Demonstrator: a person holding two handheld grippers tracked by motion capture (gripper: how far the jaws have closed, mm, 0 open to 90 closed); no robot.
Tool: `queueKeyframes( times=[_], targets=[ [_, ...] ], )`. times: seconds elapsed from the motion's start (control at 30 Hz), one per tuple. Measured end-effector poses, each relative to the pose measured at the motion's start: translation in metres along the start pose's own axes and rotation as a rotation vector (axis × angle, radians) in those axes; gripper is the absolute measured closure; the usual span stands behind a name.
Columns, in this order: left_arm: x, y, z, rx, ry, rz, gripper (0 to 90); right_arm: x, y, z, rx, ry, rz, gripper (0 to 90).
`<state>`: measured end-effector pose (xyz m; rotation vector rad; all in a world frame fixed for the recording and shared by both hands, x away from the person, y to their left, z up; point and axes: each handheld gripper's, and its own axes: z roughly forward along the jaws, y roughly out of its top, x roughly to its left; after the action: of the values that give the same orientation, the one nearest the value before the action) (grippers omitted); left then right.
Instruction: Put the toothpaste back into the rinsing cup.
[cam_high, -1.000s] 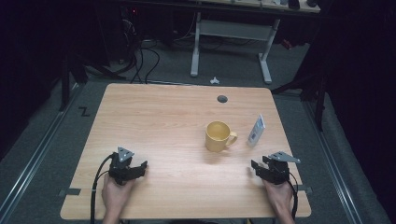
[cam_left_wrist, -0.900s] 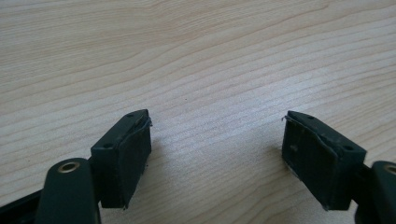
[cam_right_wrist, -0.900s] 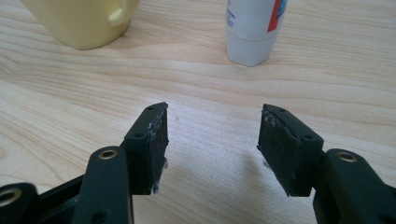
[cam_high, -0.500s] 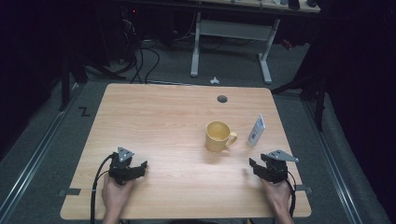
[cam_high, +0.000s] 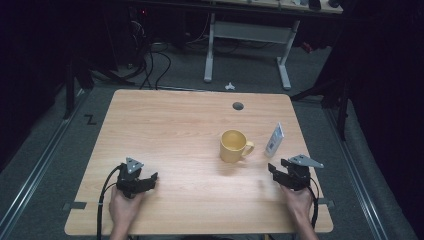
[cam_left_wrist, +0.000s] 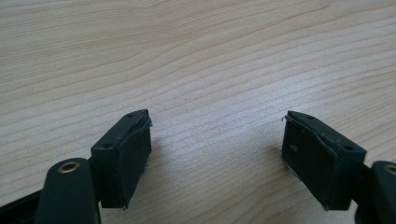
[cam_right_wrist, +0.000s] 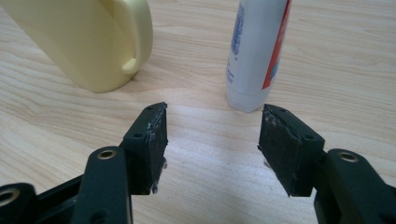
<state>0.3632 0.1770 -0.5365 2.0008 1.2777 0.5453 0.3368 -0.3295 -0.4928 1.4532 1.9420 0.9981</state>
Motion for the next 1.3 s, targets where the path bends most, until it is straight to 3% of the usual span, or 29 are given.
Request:
queueKeyframes(
  times=[0.23,0.57,0.73,0.97,1.3],
  targets=[
    [0.000,0.000,0.000,0.000,0.000,0.000,24.2,-0.002,0.009,0.000,-0.006,-0.015,-0.001,40.5],
    [0.000,0.000,0.000,-0.001,0.000,0.000,24.2,-0.006,0.018,0.002,0.000,0.006,-0.008,35.2],
    [0.000,0.000,0.000,-0.001,0.000,-0.001,24.2,-0.010,0.023,0.004,0.014,0.025,0.014,31.0],
    [0.000,0.000,0.000,0.000,0.000,0.000,24.2,-0.012,0.033,0.005,0.010,0.040,-0.001,28.5],
    [0.000,0.000,0.000,0.000,0.000,0.000,24.2,-0.013,0.045,0.010,0.008,0.019,-0.012,28.9]
  ],
)
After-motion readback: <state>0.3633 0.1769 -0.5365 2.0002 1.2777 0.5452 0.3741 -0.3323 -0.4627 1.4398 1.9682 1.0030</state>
